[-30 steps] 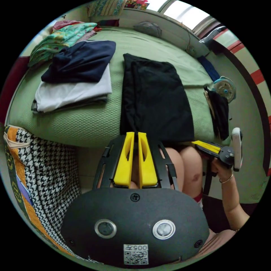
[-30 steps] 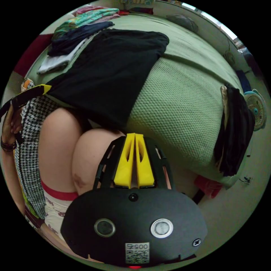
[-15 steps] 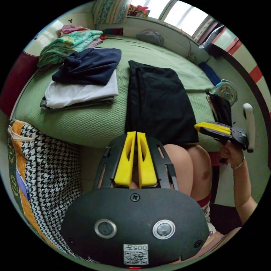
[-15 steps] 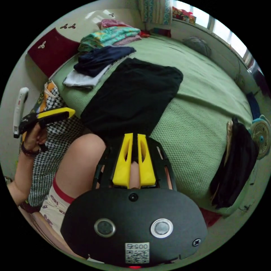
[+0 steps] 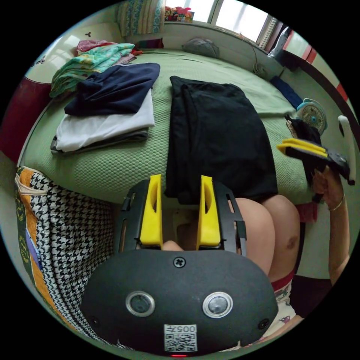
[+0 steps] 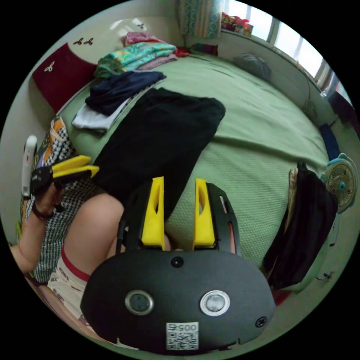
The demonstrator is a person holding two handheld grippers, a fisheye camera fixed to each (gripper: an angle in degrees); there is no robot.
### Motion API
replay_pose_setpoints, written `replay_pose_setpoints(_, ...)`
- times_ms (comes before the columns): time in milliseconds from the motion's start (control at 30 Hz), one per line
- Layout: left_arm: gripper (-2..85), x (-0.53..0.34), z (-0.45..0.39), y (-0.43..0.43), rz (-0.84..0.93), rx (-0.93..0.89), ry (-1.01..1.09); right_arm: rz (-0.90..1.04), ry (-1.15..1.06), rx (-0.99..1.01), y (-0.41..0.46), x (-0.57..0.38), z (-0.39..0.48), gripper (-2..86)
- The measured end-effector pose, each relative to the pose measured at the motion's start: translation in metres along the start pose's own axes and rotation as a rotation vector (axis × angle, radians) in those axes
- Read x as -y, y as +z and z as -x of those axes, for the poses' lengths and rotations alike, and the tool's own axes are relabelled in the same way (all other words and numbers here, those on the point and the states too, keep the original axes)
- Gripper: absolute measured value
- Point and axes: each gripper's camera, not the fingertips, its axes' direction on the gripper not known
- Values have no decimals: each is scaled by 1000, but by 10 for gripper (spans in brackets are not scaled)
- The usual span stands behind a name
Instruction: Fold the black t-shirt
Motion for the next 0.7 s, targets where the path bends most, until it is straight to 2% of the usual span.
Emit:
replay_pose_setpoints(233,146,0,-23,33,47,-34,-44,-132,111,55,-7,46,-61,125)
replay_pose_setpoints(433,140,2,-52,45,76,20,-43,-24,209,114,32,85,-105,153)
replay_pose_setpoints(533,135,-1,-65,48,71,19,-64,27,245,117,51,86,-118,141)
replay_pose_setpoints(700,99,-2,-88,52,78,-14,-79,-72,211,103,38,63,-118,79)
